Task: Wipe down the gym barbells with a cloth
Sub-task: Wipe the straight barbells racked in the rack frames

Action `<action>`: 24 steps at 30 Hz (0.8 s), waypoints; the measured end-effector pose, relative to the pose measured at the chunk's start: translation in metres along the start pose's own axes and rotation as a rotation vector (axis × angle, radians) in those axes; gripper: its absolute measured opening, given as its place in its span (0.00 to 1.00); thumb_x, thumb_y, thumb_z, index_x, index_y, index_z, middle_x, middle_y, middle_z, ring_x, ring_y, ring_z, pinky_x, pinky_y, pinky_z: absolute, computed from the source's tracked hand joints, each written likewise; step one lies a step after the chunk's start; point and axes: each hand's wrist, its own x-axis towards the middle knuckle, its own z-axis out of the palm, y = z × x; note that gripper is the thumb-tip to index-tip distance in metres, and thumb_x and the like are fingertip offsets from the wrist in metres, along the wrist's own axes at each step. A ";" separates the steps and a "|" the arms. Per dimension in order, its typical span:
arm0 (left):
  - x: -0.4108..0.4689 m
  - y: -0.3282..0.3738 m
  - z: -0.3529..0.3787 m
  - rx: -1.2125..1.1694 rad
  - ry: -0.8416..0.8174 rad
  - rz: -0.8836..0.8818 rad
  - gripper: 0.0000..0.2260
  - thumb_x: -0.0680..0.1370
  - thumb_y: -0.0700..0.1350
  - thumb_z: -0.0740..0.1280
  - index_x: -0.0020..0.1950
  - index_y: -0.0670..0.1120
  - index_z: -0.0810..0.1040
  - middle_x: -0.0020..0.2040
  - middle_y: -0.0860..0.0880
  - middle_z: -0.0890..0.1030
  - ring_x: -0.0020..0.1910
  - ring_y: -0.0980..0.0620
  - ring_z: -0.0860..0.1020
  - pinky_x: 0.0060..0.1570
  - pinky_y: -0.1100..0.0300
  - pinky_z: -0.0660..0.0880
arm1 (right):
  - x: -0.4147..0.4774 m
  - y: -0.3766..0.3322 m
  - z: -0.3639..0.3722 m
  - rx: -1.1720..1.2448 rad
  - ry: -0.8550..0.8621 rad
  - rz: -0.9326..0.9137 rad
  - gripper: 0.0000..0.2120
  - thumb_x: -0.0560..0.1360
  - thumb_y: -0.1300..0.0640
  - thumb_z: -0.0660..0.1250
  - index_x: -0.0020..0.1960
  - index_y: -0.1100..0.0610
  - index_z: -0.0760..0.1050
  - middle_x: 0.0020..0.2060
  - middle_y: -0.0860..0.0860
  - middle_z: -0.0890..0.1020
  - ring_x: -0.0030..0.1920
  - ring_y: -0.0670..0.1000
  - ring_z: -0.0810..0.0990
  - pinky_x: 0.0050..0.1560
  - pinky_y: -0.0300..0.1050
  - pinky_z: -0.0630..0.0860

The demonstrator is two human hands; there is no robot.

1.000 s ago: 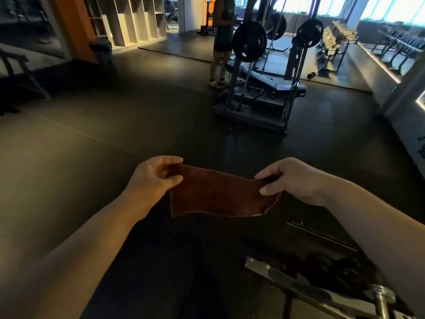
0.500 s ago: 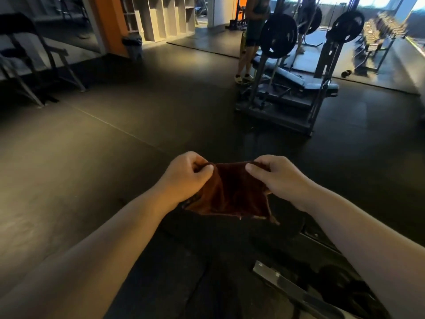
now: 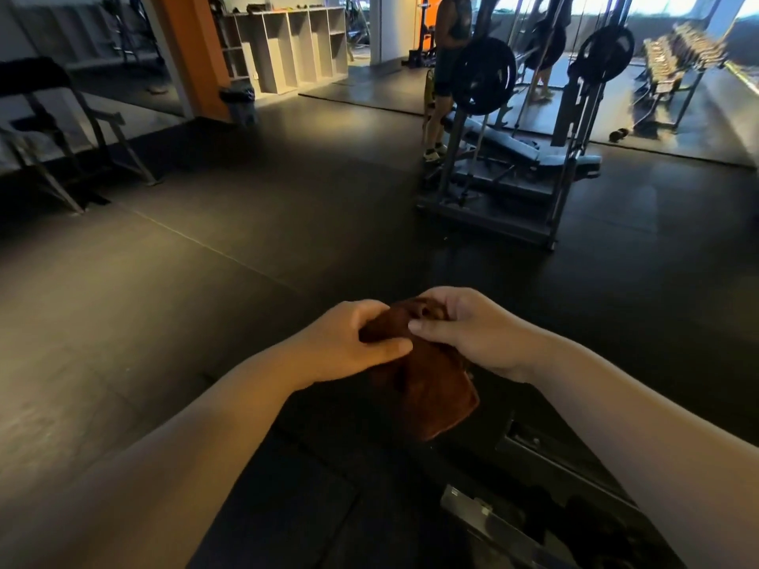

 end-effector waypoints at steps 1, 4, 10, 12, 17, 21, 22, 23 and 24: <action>0.007 0.005 0.006 -0.051 0.029 -0.010 0.08 0.80 0.50 0.70 0.59 0.54 0.78 0.54 0.53 0.82 0.52 0.58 0.82 0.58 0.55 0.80 | 0.000 0.005 -0.009 0.079 -0.005 0.033 0.13 0.80 0.52 0.69 0.64 0.53 0.77 0.55 0.54 0.85 0.56 0.52 0.85 0.62 0.57 0.79; 0.026 0.014 0.020 -0.281 0.109 -0.086 0.08 0.82 0.50 0.67 0.57 0.49 0.80 0.51 0.48 0.85 0.49 0.52 0.85 0.56 0.52 0.81 | -0.005 0.030 -0.033 -0.068 -0.221 0.222 0.22 0.74 0.43 0.73 0.64 0.52 0.78 0.57 0.49 0.85 0.59 0.50 0.83 0.69 0.57 0.73; 0.060 -0.004 0.045 -0.599 0.326 -0.309 0.11 0.80 0.50 0.69 0.62 0.50 0.79 0.56 0.46 0.84 0.57 0.46 0.82 0.65 0.43 0.75 | -0.009 0.093 -0.062 0.345 -0.052 0.244 0.18 0.76 0.56 0.72 0.66 0.56 0.78 0.57 0.53 0.86 0.60 0.52 0.84 0.72 0.54 0.69; 0.065 -0.014 0.058 -0.625 0.355 -0.336 0.19 0.78 0.46 0.71 0.67 0.54 0.73 0.60 0.44 0.81 0.58 0.43 0.81 0.63 0.42 0.76 | -0.006 0.109 -0.071 0.528 0.126 0.282 0.22 0.76 0.56 0.73 0.69 0.54 0.75 0.58 0.56 0.85 0.58 0.56 0.85 0.66 0.56 0.77; 0.074 -0.027 0.101 -0.541 0.156 -0.332 0.17 0.81 0.44 0.67 0.69 0.58 0.74 0.63 0.46 0.78 0.60 0.46 0.80 0.63 0.46 0.78 | -0.009 0.134 -0.094 0.471 0.170 0.361 0.21 0.79 0.58 0.71 0.68 0.45 0.72 0.61 0.58 0.78 0.56 0.58 0.85 0.53 0.54 0.84; 0.088 -0.036 0.132 -0.160 0.056 -0.293 0.20 0.78 0.43 0.72 0.69 0.53 0.74 0.61 0.53 0.78 0.60 0.54 0.78 0.64 0.52 0.77 | -0.022 0.147 -0.117 -0.096 -0.047 0.367 0.17 0.76 0.65 0.72 0.61 0.48 0.79 0.54 0.52 0.84 0.53 0.48 0.86 0.57 0.49 0.81; 0.092 -0.037 0.142 -0.068 0.055 -0.289 0.18 0.79 0.44 0.72 0.67 0.53 0.75 0.59 0.55 0.78 0.58 0.56 0.78 0.62 0.55 0.78 | -0.024 0.151 -0.121 -0.199 -0.043 0.388 0.15 0.77 0.63 0.71 0.60 0.47 0.80 0.53 0.51 0.85 0.52 0.47 0.85 0.58 0.50 0.81; 0.096 -0.038 0.151 -0.029 0.054 -0.296 0.14 0.79 0.45 0.71 0.65 0.53 0.77 0.57 0.55 0.78 0.56 0.57 0.79 0.58 0.58 0.78 | -0.025 0.156 -0.125 -0.255 -0.032 0.413 0.12 0.78 0.61 0.70 0.58 0.47 0.80 0.52 0.50 0.85 0.51 0.47 0.85 0.59 0.50 0.80; 0.100 -0.039 0.162 -0.030 0.045 -0.308 0.12 0.80 0.47 0.71 0.63 0.52 0.78 0.57 0.54 0.78 0.54 0.57 0.79 0.54 0.61 0.78 | -0.027 0.162 -0.130 -0.279 -0.025 0.441 0.09 0.79 0.58 0.69 0.57 0.47 0.81 0.51 0.50 0.84 0.52 0.47 0.84 0.60 0.51 0.79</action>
